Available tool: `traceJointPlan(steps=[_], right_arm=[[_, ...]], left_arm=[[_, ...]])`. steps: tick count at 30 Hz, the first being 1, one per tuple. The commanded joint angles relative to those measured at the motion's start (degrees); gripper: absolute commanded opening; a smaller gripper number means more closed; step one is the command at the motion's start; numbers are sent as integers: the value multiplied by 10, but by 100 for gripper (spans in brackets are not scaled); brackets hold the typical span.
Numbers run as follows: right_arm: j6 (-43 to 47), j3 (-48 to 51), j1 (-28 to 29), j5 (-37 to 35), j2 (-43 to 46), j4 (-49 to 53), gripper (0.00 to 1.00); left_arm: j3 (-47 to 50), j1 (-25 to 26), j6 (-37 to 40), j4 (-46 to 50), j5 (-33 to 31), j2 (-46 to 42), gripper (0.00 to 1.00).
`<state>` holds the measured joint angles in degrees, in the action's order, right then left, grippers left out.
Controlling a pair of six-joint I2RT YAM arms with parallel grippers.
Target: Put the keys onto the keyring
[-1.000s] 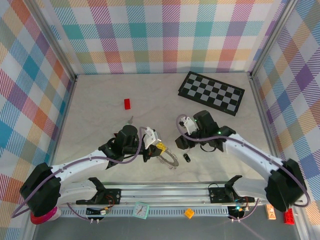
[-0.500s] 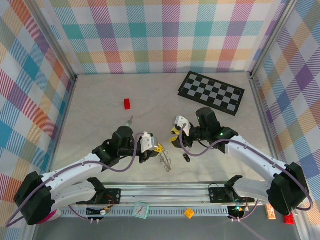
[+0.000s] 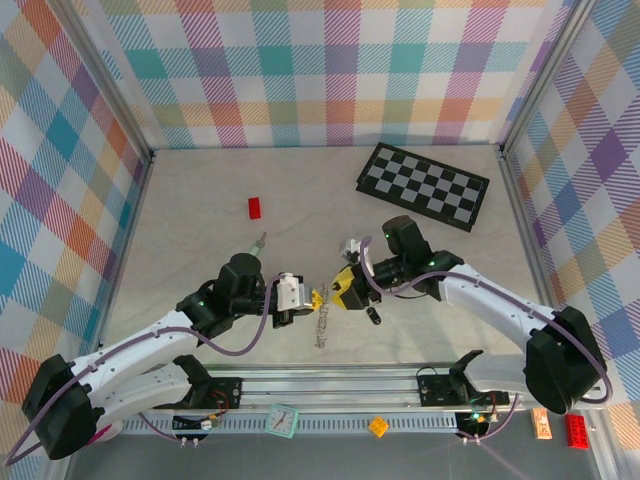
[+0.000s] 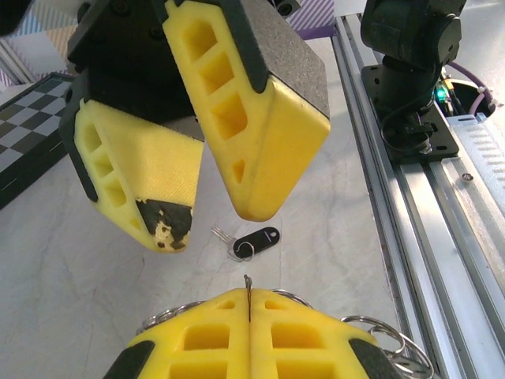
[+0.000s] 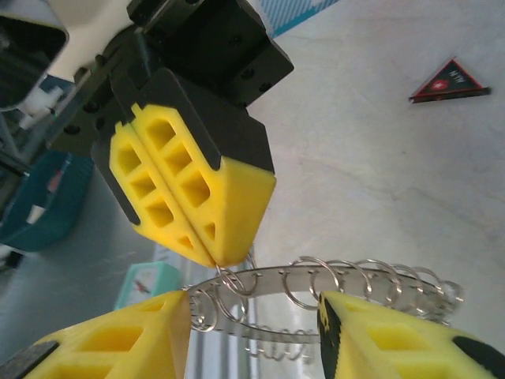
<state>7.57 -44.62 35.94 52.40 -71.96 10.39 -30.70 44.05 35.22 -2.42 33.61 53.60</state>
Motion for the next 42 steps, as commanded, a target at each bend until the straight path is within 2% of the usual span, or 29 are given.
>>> traceJointPlan(steps=[1, 12, 17, 19, 32, 34, 37, 39, 42], right_arm=[[-126, 28, 3, 45, -6, -69, 46], [-216, 90, 46, 25, -13, -187, 46], [-230, 95, 59, 20, -23, -216, 44], [-235, 98, 59, 19, -22, -222, 41], [-222, 103, 59, 23, -8, -207, 0], [-214, 103, 59, 23, -5, -205, 0], [-188, 104, 59, 9, 9, -193, 0], [-169, 105, 59, -4, 19, -188, 0], [-141, 100, 59, -21, 26, -178, 0]], left_arm=[[-16, -5, 14, -9, 20, -13, 0], [-13, -5, -4, -23, 13, -12, 0], [-13, -5, -9, -26, 10, -14, 0], [-13, -5, -9, -24, 10, -14, 0], [-18, -6, -36, -16, -17, -5, 0], [-22, -6, -62, -15, -42, 0, 0], [-25, -7, -118, -17, -65, 9, 16], [-23, -8, -166, -25, -72, 14, 31], [-14, -9, -230, -52, -83, 6, 46]])
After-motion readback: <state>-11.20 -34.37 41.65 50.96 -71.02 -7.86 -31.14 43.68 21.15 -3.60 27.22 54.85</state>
